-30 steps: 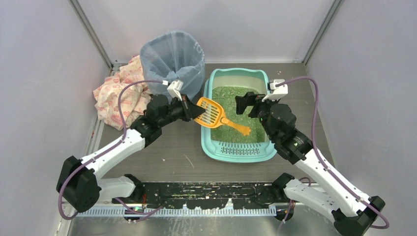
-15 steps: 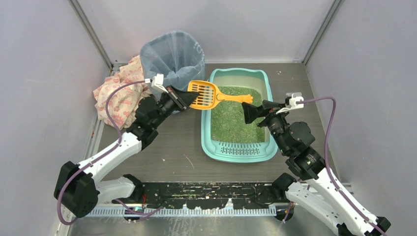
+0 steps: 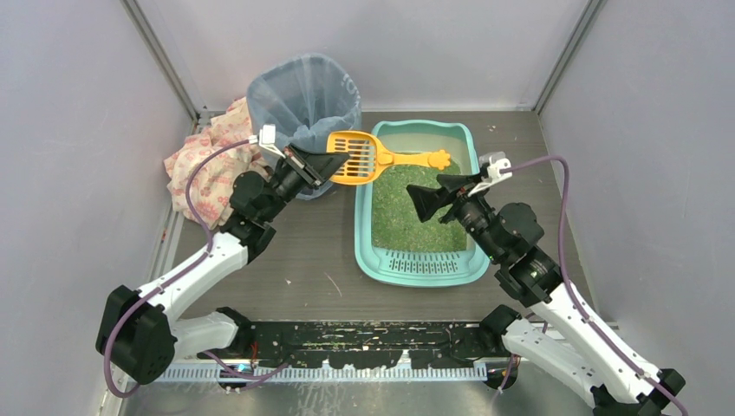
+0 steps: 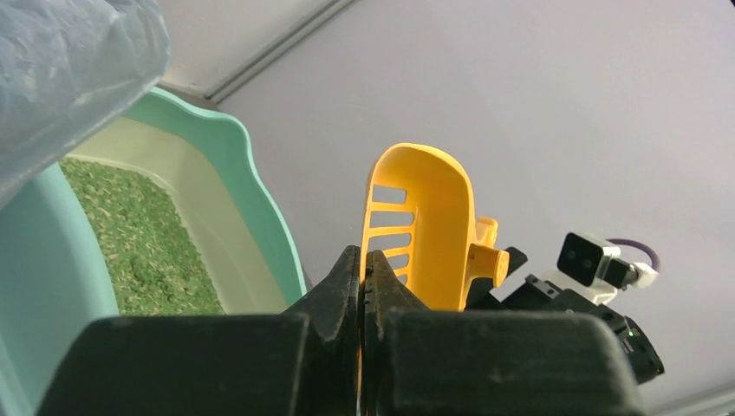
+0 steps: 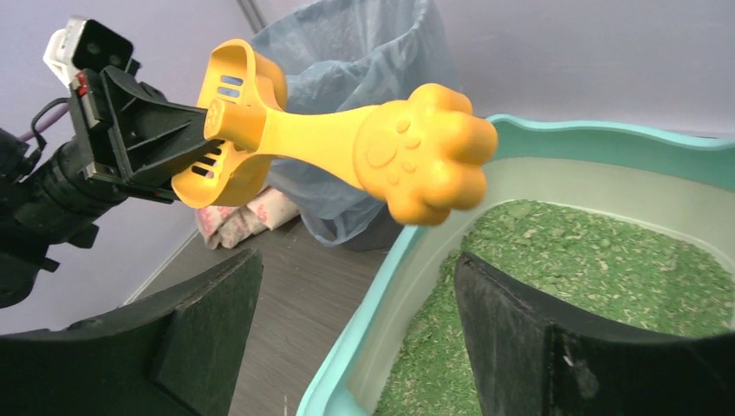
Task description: Clean the litter box
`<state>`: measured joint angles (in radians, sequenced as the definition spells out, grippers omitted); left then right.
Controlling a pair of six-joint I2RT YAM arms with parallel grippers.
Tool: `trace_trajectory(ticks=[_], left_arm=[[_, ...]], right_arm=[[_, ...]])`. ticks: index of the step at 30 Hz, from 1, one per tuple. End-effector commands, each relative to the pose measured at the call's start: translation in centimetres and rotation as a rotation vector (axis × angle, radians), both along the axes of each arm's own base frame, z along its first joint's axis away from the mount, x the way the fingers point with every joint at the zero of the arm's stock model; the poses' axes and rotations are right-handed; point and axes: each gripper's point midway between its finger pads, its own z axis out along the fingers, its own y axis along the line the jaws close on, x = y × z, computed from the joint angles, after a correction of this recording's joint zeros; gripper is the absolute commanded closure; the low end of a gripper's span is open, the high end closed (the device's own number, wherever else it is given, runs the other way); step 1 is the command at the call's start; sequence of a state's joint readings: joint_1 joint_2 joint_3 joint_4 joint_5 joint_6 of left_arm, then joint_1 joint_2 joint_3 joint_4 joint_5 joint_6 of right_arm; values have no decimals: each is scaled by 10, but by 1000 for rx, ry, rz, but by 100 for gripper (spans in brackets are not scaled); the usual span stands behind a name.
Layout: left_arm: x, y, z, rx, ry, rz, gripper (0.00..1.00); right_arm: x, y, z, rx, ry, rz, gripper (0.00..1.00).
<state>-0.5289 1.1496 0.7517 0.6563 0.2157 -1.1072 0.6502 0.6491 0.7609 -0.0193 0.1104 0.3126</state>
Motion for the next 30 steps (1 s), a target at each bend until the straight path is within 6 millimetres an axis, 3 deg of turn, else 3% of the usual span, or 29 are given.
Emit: trace_trajectory(ticks=[1,9,30], left_arm=[[-19,2,28,-87,-68,-60,100],[-24,-3,31,-169,-41,-128,100],[-31,-14,27,-238,-43,-239,100]], right_arm=[[-10,9,57,55,-153,80,16],[-20,12,85,80,-230,123,19],[-7,6,102,89,-253,52,35]])
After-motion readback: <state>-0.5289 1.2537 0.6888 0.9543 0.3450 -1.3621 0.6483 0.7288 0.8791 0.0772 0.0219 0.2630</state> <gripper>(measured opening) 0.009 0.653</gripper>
